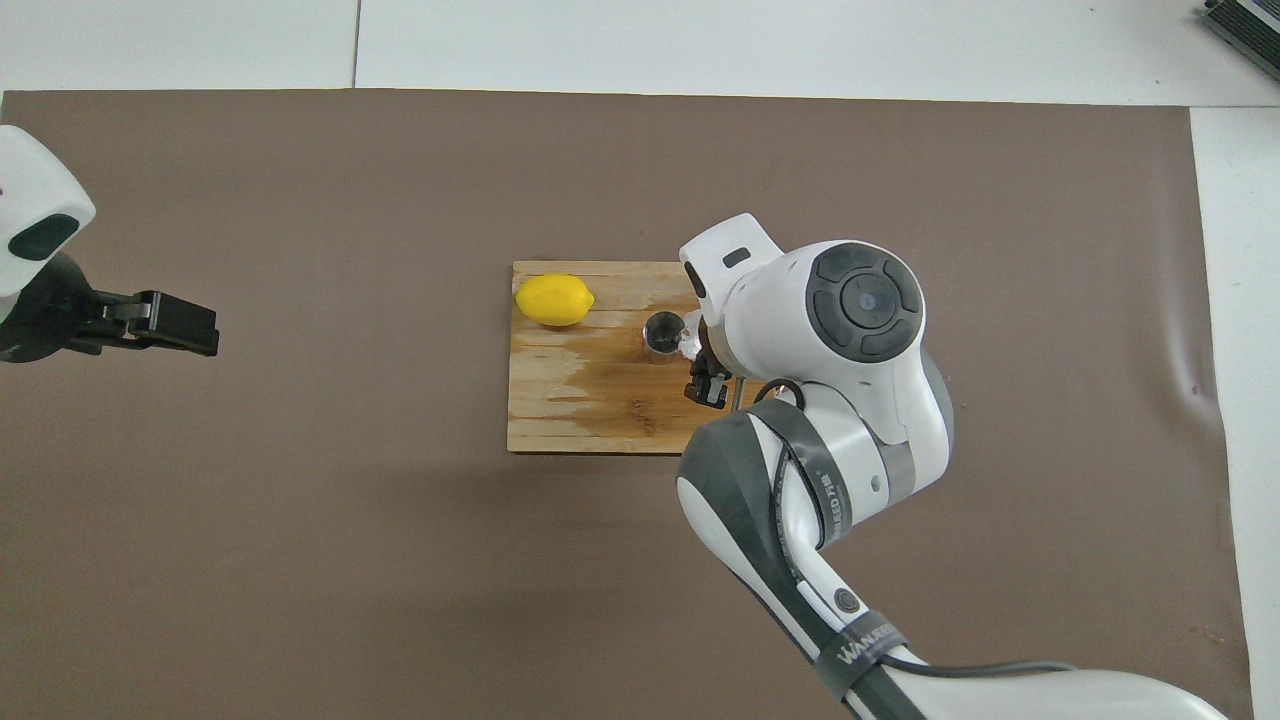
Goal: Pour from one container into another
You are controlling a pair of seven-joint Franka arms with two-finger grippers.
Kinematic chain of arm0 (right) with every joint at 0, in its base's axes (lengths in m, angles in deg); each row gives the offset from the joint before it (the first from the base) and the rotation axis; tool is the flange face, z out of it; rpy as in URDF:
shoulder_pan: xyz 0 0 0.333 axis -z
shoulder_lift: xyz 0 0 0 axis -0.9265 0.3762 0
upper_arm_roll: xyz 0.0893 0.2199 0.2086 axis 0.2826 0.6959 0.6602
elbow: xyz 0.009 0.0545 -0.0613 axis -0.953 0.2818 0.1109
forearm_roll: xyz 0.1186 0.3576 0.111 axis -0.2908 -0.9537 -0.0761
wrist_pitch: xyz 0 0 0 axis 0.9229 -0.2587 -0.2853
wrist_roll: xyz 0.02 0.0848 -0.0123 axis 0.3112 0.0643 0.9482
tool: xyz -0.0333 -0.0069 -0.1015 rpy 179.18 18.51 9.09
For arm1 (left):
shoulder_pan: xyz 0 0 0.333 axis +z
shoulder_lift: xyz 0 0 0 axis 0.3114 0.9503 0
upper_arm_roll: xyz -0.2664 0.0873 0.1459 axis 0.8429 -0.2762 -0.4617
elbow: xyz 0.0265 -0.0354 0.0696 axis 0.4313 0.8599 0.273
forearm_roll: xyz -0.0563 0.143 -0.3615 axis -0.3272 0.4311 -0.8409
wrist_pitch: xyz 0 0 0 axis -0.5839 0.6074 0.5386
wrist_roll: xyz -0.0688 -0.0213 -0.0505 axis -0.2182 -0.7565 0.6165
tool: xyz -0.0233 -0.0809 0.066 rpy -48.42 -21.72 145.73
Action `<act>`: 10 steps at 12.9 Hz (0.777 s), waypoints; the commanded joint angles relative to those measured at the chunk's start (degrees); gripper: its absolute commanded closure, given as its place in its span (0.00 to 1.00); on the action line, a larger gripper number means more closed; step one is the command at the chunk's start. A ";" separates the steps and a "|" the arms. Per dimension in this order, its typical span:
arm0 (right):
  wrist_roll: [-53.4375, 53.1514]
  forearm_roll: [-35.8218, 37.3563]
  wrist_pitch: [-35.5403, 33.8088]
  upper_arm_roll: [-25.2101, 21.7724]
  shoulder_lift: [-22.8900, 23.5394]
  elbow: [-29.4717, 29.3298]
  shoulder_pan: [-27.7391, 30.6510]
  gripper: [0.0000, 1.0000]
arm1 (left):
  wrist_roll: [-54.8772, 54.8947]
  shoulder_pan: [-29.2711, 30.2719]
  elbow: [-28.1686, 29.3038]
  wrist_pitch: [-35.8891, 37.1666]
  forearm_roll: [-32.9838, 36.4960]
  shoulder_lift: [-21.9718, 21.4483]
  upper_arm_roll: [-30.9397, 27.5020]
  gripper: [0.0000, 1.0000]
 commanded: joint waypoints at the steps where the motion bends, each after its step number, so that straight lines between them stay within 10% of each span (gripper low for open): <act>1: -2.19 1.11 0.79 0.08 0.75 -1.07 -0.09 0.92 | 0.33 0.72 0.17 0.56 0.95 -0.23 0.49 0.00; 10: -2.57 -6.96 8.70 0.61 0.49 0.86 0.17 0.93 | 0.33 0.72 0.17 0.56 0.95 -0.23 0.49 0.00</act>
